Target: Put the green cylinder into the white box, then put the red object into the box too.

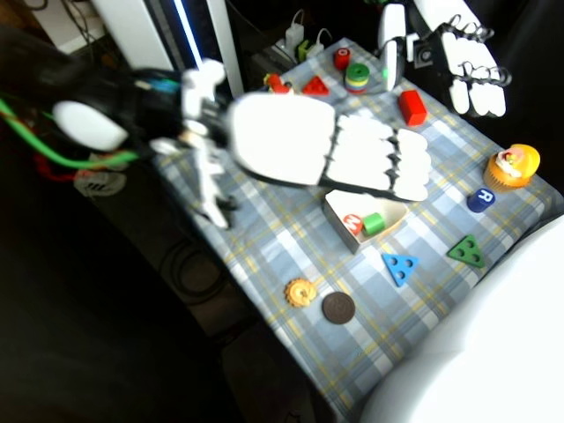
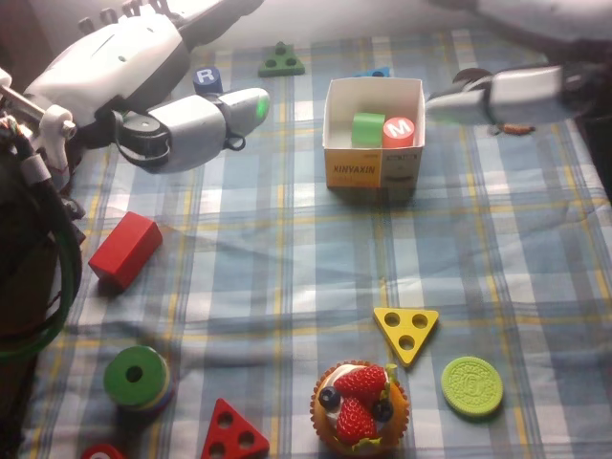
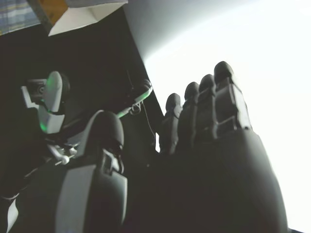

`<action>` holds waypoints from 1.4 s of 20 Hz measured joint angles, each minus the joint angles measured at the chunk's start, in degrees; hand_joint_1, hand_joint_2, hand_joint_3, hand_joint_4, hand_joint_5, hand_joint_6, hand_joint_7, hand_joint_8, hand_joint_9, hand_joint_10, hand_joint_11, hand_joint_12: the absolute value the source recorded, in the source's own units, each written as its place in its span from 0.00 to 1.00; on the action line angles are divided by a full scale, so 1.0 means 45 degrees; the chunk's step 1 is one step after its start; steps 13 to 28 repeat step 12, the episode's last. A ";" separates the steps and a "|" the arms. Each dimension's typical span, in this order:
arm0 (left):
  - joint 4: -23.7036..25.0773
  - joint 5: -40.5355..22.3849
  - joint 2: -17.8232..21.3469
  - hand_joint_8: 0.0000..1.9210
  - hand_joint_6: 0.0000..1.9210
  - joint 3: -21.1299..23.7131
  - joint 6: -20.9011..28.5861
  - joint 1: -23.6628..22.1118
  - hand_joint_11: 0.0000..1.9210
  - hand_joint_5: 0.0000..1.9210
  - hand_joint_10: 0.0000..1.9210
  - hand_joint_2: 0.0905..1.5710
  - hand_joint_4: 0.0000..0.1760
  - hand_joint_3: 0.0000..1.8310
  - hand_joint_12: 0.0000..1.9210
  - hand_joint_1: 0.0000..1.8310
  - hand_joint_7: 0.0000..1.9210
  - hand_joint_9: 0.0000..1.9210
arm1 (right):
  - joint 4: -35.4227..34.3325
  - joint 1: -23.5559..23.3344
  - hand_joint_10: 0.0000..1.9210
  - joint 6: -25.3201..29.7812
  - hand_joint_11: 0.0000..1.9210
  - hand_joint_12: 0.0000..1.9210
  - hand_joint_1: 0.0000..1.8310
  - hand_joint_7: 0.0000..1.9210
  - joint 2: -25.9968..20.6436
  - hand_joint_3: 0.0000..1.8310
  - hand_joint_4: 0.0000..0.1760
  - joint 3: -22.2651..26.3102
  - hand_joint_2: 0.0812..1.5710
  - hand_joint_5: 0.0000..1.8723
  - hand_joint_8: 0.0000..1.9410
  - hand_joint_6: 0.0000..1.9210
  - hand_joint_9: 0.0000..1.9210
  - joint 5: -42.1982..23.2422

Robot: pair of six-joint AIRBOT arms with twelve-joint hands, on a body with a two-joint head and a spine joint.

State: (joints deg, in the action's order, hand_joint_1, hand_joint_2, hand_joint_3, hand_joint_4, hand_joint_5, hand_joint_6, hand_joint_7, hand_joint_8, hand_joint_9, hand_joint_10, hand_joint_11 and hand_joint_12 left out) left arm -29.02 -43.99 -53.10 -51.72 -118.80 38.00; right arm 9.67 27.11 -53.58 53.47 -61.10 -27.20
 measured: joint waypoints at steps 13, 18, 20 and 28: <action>0.1661 -0.1778 0.0806 0.00 0.00 0.0651 0.4002 0.1209 0.00 0.05 0.00 0.85 0.33 0.00 0.18 0.18 0.04 0.02 | -0.3011 0.5095 0.00 -0.0019 0.00 0.00 0.28 0.00 -0.2375 0.00 0.45 0.2448 0.75 0.00 0.00 0.00 0.00 -0.6853; 0.1661 -0.1778 0.0806 0.00 0.00 0.0651 0.4002 0.1209 0.00 0.05 0.00 0.85 0.33 0.00 0.18 0.18 0.04 0.02 | -0.3011 0.5095 0.00 -0.0019 0.00 0.00 0.28 0.00 -0.2375 0.00 0.45 0.2448 0.75 0.00 0.00 0.00 0.00 -0.6853; 0.1661 -0.1778 0.0806 0.00 0.00 0.0651 0.4002 0.1209 0.00 0.05 0.00 0.85 0.33 0.00 0.18 0.18 0.04 0.02 | -0.3011 0.5095 0.00 -0.0019 0.00 0.00 0.28 0.00 -0.2375 0.00 0.45 0.2448 0.75 0.00 0.00 0.00 0.00 -0.6853; 0.1661 -0.1778 0.0806 0.00 0.00 0.0651 0.4002 0.1209 0.00 0.05 0.00 0.85 0.33 0.00 0.18 0.18 0.04 0.02 | -0.3011 0.5095 0.00 -0.0019 0.00 0.00 0.28 0.00 -0.2375 0.00 0.45 0.2448 0.75 0.00 0.00 0.00 0.00 -0.6853</action>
